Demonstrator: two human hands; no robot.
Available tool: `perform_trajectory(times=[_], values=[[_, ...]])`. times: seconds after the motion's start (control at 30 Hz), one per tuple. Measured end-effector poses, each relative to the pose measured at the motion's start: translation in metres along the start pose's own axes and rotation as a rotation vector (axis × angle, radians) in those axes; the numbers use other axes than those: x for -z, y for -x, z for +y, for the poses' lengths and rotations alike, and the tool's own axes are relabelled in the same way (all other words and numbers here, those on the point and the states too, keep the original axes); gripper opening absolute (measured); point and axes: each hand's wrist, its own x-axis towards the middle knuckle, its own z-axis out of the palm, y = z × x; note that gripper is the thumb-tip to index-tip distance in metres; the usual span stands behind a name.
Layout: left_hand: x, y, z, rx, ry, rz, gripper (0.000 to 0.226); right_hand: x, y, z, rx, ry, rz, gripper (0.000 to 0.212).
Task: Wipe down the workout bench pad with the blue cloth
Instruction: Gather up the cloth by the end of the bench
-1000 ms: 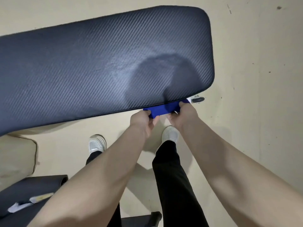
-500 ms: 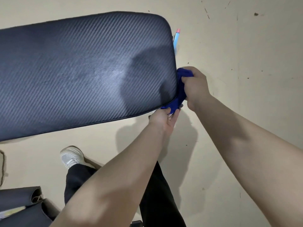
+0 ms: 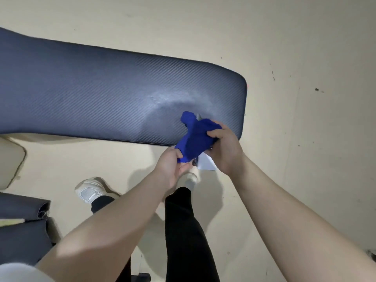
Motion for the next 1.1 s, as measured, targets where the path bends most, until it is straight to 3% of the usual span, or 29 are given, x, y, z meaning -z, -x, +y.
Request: perform_trajectory(times=[0.17,0.3,0.5,0.6,0.67,0.77,0.93,1.1], values=[[0.105,0.055,0.059,-0.177,-0.052,-0.119,0.026,-0.105,0.017,-0.007,-0.049,0.168,-0.113,0.053],[0.211,0.102,0.105,-0.336,-0.094,-0.112,0.020,-0.216,0.017,0.016,0.015,0.618,-0.263,0.054],[0.406,0.163,0.158,-0.465,-0.341,0.207,0.028,-0.394,0.004,0.100,0.061,1.318,-0.654,0.044],[0.500,0.182,0.169,-0.492,-0.293,0.306,0.008,-0.484,0.001,0.150,0.083,1.585,-0.756,0.021],[0.556,0.188,0.172,-0.504,-0.226,0.371,0.004,-0.542,-0.001,0.186,0.181,1.744,-0.795,0.019],[0.624,0.191,0.176,-0.507,0.024,0.406,0.019,-0.614,-0.002,0.233,0.237,1.707,-0.835,0.024],[0.700,0.172,0.184,-0.580,0.548,0.318,0.016,-0.696,-0.026,0.307,-0.133,1.336,-0.831,0.021],[0.758,0.094,0.191,-0.463,0.576,0.601,0.010,-0.735,-0.101,0.390,-0.043,1.415,-0.672,0.022]])
